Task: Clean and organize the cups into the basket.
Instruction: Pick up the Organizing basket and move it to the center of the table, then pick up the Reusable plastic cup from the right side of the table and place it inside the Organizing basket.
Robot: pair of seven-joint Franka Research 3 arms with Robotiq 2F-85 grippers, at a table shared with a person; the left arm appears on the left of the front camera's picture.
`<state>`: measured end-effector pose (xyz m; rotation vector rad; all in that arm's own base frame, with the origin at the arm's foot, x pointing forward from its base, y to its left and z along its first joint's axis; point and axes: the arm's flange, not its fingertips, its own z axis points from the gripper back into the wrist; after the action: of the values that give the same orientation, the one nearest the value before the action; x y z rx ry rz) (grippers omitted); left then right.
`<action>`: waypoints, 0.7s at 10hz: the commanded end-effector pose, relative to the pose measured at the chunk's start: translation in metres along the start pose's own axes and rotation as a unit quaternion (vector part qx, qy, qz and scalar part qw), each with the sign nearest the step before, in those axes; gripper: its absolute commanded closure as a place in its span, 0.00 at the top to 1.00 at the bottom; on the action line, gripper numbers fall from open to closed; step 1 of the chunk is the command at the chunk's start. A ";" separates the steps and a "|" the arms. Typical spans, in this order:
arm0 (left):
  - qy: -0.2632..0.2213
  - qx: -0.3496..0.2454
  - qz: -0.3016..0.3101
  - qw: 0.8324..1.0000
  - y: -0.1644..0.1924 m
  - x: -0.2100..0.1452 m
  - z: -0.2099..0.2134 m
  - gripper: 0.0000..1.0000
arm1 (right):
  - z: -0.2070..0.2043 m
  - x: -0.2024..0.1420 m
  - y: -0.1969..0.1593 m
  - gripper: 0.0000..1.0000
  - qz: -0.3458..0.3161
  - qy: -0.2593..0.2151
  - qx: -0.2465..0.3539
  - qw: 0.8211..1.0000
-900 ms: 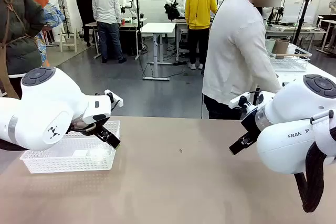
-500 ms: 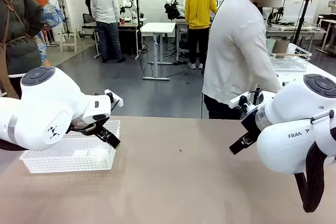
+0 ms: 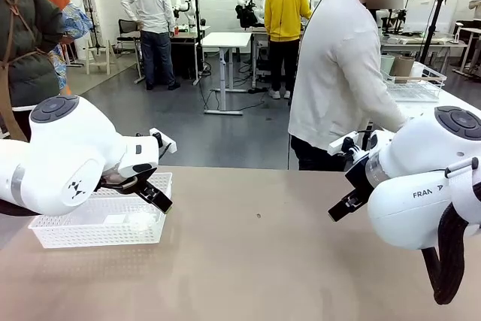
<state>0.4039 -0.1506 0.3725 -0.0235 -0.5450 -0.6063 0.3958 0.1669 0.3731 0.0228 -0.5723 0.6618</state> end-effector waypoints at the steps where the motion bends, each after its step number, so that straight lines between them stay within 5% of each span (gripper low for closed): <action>1: 0.000 0.000 0.000 1.000 0.000 0.000 0.000 1.00 | 0.000 0.000 0.000 1.00 0.000 0.000 0.000 1.000; 7: 0.000 0.000 0.000 1.000 0.000 0.000 0.000 1.00 | 0.000 0.000 0.000 1.00 0.000 0.000 0.000 1.000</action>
<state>0.4039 -0.1506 0.3725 -0.0236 -0.5450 -0.6063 0.3958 0.1669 0.3731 0.0228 -0.5723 0.6618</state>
